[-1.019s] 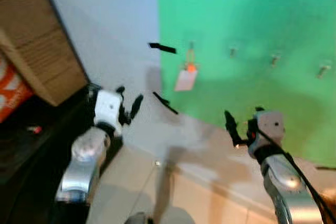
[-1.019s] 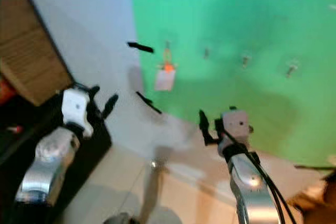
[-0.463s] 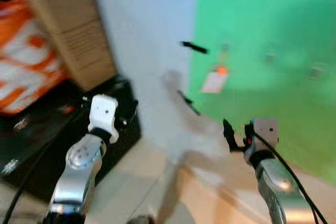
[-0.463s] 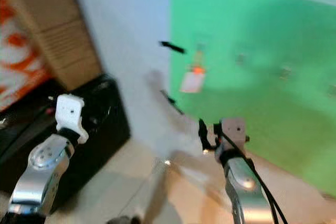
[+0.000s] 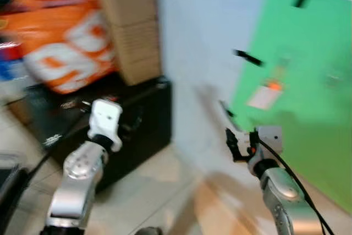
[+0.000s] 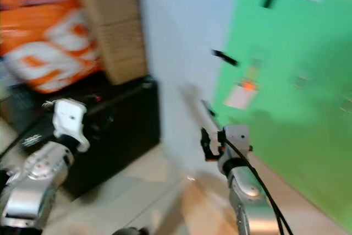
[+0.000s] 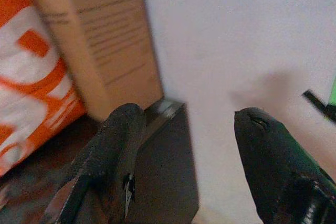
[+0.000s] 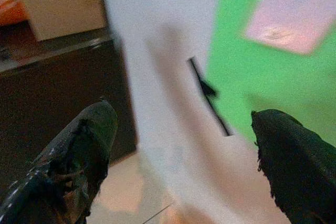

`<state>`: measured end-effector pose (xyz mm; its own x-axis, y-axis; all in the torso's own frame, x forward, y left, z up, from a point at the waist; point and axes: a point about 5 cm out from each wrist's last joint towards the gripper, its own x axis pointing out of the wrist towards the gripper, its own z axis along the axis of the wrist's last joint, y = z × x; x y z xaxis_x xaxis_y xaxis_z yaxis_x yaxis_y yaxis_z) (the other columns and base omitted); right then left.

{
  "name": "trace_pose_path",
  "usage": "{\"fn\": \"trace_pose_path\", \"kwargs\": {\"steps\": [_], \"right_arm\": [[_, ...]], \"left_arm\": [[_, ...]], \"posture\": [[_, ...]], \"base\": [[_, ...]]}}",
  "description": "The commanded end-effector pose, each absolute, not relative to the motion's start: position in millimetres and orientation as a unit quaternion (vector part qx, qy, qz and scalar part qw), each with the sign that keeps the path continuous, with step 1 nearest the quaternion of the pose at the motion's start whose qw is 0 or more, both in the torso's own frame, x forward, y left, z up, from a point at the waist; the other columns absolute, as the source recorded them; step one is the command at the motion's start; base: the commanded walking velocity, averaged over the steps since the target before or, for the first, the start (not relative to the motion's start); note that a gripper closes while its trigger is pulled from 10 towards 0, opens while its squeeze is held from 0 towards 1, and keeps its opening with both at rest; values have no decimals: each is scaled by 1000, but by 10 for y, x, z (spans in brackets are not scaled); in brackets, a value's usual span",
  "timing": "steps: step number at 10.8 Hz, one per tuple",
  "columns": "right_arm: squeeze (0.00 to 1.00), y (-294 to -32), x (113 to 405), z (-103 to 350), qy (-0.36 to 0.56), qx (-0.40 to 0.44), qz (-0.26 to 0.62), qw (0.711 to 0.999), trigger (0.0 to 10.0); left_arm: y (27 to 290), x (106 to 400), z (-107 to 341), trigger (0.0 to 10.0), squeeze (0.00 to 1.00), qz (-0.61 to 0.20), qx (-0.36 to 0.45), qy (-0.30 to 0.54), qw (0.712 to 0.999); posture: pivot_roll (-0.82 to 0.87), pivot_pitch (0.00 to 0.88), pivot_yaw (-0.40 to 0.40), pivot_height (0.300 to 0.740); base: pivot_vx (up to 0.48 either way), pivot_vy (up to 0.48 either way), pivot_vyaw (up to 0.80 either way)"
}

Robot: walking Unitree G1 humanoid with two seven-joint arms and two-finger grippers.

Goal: Hang keys on a hook

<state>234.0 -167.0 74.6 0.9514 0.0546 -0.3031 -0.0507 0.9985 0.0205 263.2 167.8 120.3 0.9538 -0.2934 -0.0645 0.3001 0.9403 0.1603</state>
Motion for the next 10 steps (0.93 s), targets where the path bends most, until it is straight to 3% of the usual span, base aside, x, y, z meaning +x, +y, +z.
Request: {"fn": "trace_pose_path", "kwargs": {"steps": [1, 8, 10], "right_arm": [[0, -1662, 2328, 724, 161, 9, 24, 987, 10000], [0, -1718, 2315, 750, 157, -13, 20, 987, 10000], [0, -1695, 2315, 762, 150, -19, 30, 988, 10000]], "left_arm": [[1732, 2629, 1245, 10000, 0, -145, 83, 21, 986], [1789, 2625, 1212, 10000, 0, -141, 88, 38, 985], [1792, 2630, 1216, 10000, 0, -142, 88, 37, 985]], "posture": [[-121, 0, 31, 732], [-132, 0, 38, 732], [-133, 0, 37, 732]], "base": [[322, 0, 788], [342, 0, 799], [368, 0, 0]]}}
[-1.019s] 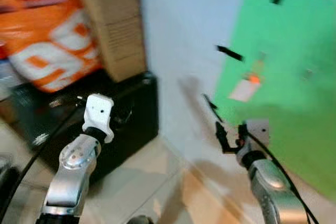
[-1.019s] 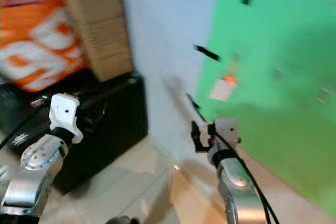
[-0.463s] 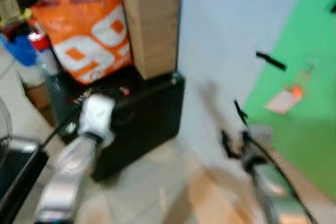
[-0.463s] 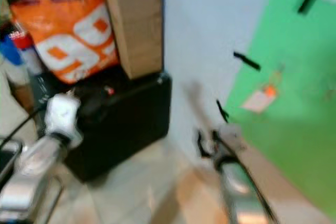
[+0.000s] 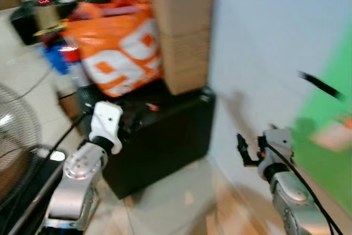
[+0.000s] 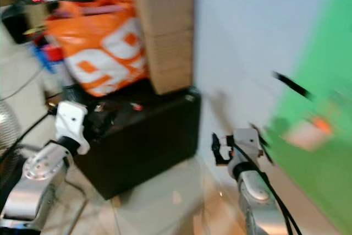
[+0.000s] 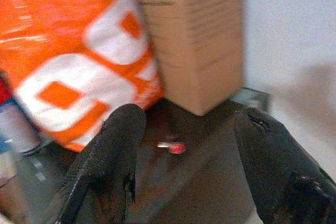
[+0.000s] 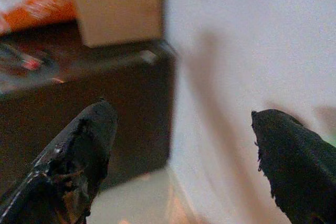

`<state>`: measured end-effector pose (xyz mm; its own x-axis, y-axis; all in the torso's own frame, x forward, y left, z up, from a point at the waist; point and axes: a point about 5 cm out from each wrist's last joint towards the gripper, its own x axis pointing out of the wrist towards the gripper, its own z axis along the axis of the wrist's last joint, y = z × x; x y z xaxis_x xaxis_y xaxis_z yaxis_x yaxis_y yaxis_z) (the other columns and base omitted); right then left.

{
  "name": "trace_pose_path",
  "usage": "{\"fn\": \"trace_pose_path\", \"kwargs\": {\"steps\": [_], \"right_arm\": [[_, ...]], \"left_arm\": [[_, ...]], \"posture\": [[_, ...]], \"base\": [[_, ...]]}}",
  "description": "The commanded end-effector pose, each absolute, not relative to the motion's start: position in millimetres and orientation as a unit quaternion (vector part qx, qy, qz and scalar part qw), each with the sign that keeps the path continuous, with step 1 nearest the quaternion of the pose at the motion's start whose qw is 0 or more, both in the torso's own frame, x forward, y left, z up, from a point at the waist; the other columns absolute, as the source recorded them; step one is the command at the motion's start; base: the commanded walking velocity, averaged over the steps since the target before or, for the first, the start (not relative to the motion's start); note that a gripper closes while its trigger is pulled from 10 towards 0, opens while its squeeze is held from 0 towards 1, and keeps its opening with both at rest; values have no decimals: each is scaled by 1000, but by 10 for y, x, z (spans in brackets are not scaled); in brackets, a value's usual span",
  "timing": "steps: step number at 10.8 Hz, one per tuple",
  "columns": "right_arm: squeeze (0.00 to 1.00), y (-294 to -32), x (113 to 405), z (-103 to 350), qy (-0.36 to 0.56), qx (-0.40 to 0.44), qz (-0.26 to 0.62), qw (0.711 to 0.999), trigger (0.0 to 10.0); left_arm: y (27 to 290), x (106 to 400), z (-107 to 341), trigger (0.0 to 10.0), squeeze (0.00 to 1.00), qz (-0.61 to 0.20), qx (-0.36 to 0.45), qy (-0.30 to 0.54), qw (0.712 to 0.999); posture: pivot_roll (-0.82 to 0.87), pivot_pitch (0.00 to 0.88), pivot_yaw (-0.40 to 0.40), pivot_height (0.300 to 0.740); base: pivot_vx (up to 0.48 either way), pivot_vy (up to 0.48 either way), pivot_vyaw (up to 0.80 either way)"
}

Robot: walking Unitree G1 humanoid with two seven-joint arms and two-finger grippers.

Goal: Hang keys on a hook

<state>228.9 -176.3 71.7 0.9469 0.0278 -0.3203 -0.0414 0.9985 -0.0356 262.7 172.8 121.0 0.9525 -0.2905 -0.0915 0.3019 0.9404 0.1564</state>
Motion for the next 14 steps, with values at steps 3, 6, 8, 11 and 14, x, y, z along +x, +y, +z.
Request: {"fn": "trace_pose_path", "kwargs": {"steps": [3, 6, 8, 11, 14], "right_arm": [[0, -1667, 2315, 771, 148, -18, 41, 988, 10000], [0, -1683, 2331, 779, 145, -24, 41, 988, 10000], [0, -1701, 2331, 786, 144, -30, 41, 988, 10000], [0, -1732, 2325, 787, 144, -34, 37, 988, 10000], [0, -1735, 2337, 797, 141, -40, 37, 989, 10000]], "left_arm": [[1804, 2642, 1226, 10000, 0, -138, 88, 36, 986], [1827, 2653, 1232, 10000, 0, -135, 92, 35, 986], [1835, 2669, 1230, 10000, 0, -135, 94, 35, 986], [1825, 2695, 1220, 10000, 0, -141, 97, 37, 985], [1832, 2704, 1179, 10000, 0, -157, 108, 45, 981]], "posture": [[-130, 0, 31, 732], [-135, 0, 31, 732], [-141, 0, 33, 732], [-146, 0, 33, 732], [-152, 0, 32, 732]], "base": [[366, 0, 0], [366, 0, 0], [364, 0, 0], [366, 0, 0], [363, 0, 0]]}}
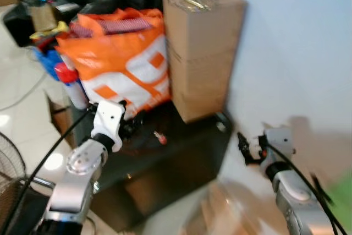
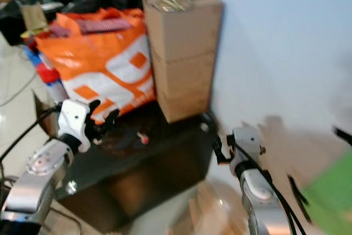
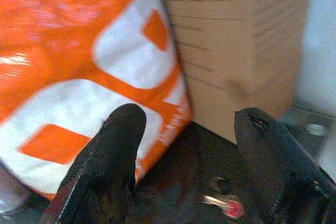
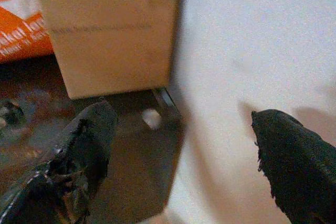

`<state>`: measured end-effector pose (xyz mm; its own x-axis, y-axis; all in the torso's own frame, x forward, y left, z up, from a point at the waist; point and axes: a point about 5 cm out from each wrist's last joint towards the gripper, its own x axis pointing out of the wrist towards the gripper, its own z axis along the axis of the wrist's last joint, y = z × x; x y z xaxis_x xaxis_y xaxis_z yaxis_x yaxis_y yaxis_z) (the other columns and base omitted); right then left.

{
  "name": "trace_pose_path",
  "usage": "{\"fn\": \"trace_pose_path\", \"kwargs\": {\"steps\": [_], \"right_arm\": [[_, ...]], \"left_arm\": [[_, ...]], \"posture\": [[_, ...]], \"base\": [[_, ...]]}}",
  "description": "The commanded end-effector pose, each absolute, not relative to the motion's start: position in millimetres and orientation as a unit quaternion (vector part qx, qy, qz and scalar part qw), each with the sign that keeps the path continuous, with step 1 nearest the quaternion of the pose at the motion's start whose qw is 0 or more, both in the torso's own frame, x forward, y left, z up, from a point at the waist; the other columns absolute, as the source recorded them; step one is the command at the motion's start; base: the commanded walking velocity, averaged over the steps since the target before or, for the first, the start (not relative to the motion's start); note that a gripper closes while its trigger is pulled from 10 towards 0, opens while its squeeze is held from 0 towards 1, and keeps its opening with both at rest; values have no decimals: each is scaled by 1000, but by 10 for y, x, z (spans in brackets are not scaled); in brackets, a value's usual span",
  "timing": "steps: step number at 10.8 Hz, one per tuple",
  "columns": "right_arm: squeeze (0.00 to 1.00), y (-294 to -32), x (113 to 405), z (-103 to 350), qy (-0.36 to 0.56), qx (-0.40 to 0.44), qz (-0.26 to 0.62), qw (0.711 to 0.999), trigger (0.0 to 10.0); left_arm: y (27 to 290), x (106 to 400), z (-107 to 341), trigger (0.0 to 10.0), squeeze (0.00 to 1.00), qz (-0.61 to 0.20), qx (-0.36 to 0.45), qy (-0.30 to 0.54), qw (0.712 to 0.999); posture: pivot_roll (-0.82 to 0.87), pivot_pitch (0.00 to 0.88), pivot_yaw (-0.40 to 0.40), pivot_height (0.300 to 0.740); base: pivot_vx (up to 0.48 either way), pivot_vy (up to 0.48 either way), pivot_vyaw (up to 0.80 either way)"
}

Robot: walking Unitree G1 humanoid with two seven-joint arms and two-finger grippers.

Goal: Hang keys on a hook

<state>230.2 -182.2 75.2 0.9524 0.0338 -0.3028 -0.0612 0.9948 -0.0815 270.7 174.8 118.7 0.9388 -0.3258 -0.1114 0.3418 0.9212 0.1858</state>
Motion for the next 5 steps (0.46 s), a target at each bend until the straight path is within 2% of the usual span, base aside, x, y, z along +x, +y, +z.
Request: {"fn": "trace_pose_path", "kwargs": {"steps": [1, 4, 5], "right_arm": [[0, -1736, 2340, 805, 138, -45, 37, 989, 10000], [0, -1767, 2332, 821, 135, -51, 30, 989, 10000], [0, -1776, 2320, 810, 141, -59, 35, 988, 10000]], "left_arm": [[1845, 2717, 1173, 10000, 0, -161, 112, 47, 979], [1852, 2765, 1167, 10000, 0, -182, 125, 46, 974], [1813, 2796, 1121, 10000, 0, -216, 125, 63, 966]], "posture": [[-153, 0, 33, 732], [-164, 0, 34, 732], [-166, 0, 26, 732]], "base": [[364, 0, 0], [350, 0, 0], [0, 0, 0]]}}
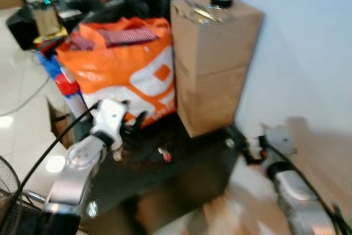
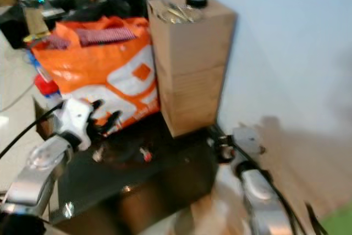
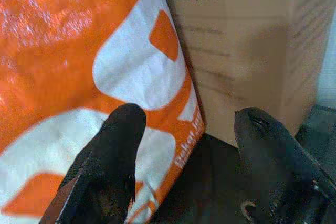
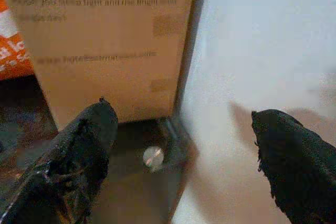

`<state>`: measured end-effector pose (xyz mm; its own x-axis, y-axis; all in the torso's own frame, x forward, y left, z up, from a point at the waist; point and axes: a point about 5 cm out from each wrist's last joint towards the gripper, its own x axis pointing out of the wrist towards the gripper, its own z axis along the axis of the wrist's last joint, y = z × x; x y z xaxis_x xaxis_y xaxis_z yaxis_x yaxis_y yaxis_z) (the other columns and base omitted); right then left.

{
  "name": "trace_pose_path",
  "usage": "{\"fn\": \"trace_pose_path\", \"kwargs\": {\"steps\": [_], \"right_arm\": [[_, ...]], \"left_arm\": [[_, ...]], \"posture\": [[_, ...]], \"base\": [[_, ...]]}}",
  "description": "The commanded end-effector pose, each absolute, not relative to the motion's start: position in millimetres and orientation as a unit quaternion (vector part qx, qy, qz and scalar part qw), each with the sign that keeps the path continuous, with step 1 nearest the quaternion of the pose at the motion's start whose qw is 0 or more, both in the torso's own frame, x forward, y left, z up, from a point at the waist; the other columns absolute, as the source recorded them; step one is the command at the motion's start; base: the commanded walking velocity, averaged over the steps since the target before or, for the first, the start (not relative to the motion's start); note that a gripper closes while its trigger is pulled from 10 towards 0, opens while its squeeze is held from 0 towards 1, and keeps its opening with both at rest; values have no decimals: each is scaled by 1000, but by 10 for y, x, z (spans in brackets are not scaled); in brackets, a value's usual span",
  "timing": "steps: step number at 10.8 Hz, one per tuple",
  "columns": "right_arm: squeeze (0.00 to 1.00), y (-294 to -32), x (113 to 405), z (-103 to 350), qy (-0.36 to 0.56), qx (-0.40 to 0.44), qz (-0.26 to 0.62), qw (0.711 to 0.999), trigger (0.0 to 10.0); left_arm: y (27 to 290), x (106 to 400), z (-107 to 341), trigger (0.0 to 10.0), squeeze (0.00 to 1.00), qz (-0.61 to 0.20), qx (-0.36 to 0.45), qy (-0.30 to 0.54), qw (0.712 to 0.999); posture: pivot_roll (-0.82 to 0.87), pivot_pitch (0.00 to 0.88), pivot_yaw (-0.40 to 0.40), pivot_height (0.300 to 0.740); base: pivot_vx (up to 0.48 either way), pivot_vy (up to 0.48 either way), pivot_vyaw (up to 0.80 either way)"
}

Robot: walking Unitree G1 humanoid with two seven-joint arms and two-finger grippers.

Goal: Hang keys on a hook

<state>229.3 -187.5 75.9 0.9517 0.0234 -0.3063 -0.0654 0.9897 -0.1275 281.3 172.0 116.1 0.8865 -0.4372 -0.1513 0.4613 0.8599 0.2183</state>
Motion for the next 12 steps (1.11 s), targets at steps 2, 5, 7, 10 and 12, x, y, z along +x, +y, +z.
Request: {"fn": "trace_pose_path", "kwargs": {"steps": [2, 5, 7, 10, 12], "right_arm": [[0, -1782, 2322, 780, 157, -88, 57, 982, 10000], [0, -1816, 2368, 781, 170, -107, 99, 974, 10000], [0, -1839, 2328, 779, 180, -117, 111, 970, 10000], [0, -1801, 2236, 782, 183, -130, 124, 966, 10000], [0, -1851, 2191, 872, 166, -127, 104, 972, 10000]], "left_arm": [[1732, 2840, 971, 10000, 0, -285, 162, 100, 939], [1535, 3000, 726, 10000, 0, -357, 171, 163, 904], [1390, 3054, 626, 10000, 0, -379, 205, 164, 887], [1341, 3094, 523, 10000, 0, -379, 206, 165, 887], [1317, 3175, 512, 10000, 0, -341, 226, 152, 900]], "posture": [[-169, 0, 9, 732], [-184, 0, -3, 732], [-202, 0, -8, 732], [-253, 0, 5, 732], [-267, 0, -11, 732]], "base": [[0, 0, 0], [0, 0, 0], [0, 0, 0], [0, 0, 0], [0, 0, 0]]}}
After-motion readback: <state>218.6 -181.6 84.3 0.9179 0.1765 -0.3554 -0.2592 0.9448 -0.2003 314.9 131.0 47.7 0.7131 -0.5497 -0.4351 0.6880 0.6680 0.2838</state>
